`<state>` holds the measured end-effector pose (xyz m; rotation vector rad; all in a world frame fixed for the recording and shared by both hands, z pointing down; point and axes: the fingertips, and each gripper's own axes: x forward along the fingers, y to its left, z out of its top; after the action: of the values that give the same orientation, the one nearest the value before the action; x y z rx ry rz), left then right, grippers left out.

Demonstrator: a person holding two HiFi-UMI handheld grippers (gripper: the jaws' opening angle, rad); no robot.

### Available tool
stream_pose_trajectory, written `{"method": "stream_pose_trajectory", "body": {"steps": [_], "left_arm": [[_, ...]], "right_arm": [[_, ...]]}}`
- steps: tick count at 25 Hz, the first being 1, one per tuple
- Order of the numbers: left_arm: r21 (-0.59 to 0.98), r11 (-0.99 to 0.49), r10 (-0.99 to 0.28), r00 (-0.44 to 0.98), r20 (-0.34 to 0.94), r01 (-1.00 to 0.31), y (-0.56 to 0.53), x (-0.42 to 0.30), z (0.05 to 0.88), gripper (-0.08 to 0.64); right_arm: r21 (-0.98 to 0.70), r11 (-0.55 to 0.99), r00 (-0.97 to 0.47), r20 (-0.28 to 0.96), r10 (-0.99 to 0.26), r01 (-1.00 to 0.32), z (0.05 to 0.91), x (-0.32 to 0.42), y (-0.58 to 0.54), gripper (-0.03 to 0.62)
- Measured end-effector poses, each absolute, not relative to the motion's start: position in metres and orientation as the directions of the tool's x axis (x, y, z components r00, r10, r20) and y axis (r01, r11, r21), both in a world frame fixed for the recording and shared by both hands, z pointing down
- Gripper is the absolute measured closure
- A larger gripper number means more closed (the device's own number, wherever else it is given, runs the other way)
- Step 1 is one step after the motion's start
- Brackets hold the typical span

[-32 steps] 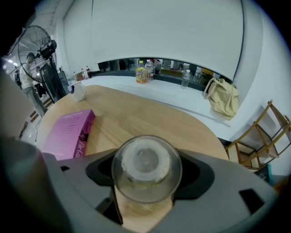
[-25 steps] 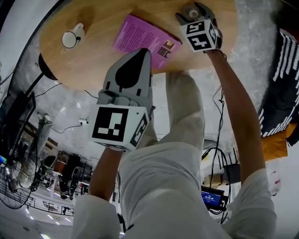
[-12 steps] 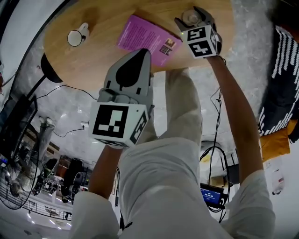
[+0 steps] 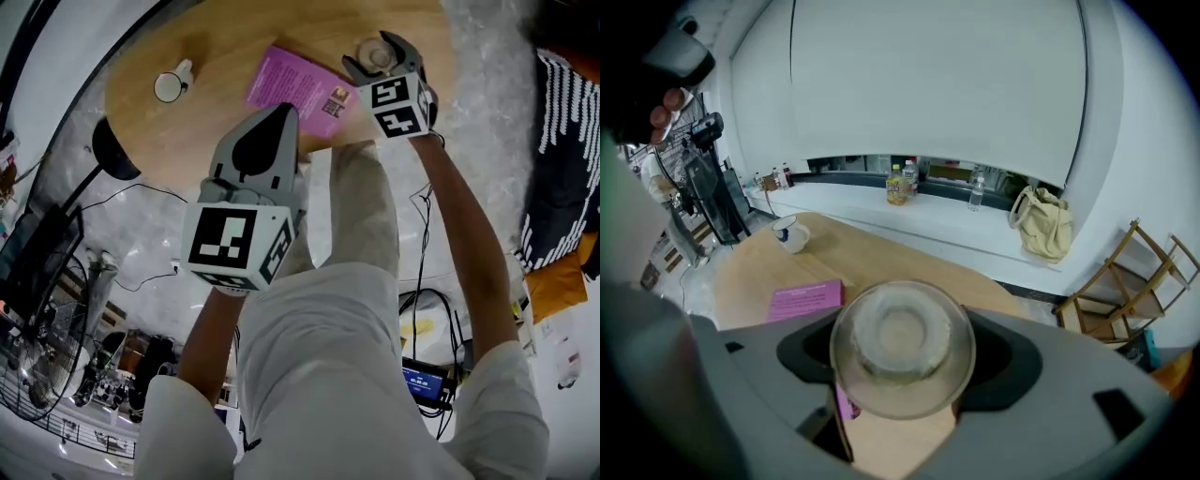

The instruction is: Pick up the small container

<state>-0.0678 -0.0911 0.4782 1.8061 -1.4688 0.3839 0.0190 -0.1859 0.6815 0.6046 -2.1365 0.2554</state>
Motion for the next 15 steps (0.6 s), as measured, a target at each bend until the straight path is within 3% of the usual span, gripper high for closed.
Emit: {"method": "stream_pose_trajectory", "body": {"steps": [15], "left_arm": [[0.359, -0.086, -0.758, 0.295, 0.582, -0.930, -0.093, -0.081, 0.408, 0.546]], "right_arm": [[0.026, 0.841, -0.551, 0.745, -0.376, -0.540, 0.568, 0.003, -0.176, 0.253]]}}
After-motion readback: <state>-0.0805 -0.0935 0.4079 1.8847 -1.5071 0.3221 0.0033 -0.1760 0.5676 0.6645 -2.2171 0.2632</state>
